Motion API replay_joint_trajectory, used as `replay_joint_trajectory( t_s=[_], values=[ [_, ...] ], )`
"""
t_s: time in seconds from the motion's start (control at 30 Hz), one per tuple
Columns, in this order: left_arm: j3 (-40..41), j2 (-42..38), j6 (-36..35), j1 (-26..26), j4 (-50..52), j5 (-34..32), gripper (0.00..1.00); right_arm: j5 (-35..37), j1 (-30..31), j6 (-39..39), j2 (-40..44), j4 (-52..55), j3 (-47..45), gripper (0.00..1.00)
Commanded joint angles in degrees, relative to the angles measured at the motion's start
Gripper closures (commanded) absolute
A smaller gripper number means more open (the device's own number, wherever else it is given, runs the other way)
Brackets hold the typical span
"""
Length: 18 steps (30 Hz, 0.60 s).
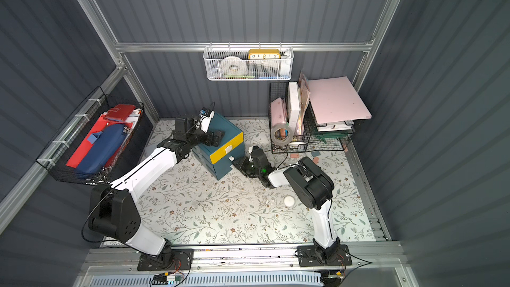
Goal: Put the bluetooth earphones in the drawer according to color
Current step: Open the drawer in the storage box.
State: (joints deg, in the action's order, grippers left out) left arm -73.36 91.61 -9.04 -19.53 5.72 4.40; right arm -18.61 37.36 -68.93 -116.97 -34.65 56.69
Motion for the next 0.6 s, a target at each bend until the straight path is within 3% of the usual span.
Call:
replay_joint_trajectory(
  t_s=[0.0, 0.57],
  values=[
    [1.93, 2.38, -1.51, -0.78, 11.07, -0.81, 0.0, 1.87, 0.39, 1.75, 1.35, 1.79, -0.52, 0.61],
    [1.96, 2.44, -1.51, -0.86, 11.07, -0.81, 0.01, -0.78, 1.28, 0.9, -1.77, 0.66, 2.02, 0.61]
  ],
)
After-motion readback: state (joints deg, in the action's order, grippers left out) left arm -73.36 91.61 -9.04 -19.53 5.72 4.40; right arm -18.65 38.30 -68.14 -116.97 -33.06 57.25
